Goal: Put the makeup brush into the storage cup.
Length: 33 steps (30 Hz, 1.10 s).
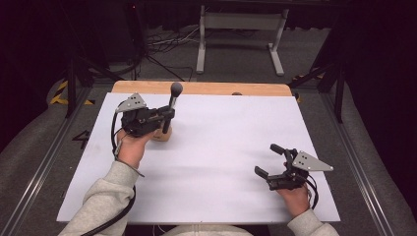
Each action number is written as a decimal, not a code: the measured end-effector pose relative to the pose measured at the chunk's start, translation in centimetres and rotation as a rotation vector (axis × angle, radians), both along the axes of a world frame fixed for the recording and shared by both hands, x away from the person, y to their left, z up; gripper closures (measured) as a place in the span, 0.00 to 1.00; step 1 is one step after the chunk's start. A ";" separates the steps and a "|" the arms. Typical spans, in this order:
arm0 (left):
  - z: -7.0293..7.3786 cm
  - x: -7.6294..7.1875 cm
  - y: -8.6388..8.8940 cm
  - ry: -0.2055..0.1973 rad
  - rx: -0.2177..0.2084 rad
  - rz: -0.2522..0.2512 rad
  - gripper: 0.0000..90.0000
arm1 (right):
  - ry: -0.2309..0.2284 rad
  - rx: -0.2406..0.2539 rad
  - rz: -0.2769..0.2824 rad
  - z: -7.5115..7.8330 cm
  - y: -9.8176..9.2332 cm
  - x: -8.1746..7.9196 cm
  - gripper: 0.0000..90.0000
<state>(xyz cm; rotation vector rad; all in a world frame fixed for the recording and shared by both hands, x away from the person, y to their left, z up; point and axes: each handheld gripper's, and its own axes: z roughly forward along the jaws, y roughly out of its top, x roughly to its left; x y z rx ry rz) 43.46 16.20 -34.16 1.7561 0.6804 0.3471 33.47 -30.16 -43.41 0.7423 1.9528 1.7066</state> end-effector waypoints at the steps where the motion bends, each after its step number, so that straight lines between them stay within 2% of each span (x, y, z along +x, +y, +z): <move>1: 0.0 0.1 0.1 -0.003 -0.006 0.004 0.82 | 0.000 0.000 0.000 0.0 0.0 0.0 0.00; 7: -0.2 0.6 0.3 0.002 -0.032 0.026 0.82 | 0.000 0.001 0.001 0.0 0.0 0.0 0.00; 19: -0.7 1.5 0.9 -0.043 -0.060 0.077 0.82 | 0.000 0.001 0.003 0.0 0.0 0.0 0.00; 22: -0.8 1.9 1.1 -0.046 -0.084 0.082 0.82 | 0.000 0.000 0.004 0.0 0.0 0.0 0.00; 27: -1.0 2.2 1.3 -0.064 -0.079 0.096 0.82 | 0.003 0.007 0.003 0.0 -0.1 0.0 0.00; 31: -1.0 2.4 1.5 -0.073 -0.092 0.118 0.82 | 0.000 0.006 0.006 0.0 0.0 -0.1 0.00; 33: -1.0 2.7 1.5 -0.076 -0.073 0.131 0.82 | 0.001 0.008 0.003 0.0 0.0 -0.1 0.00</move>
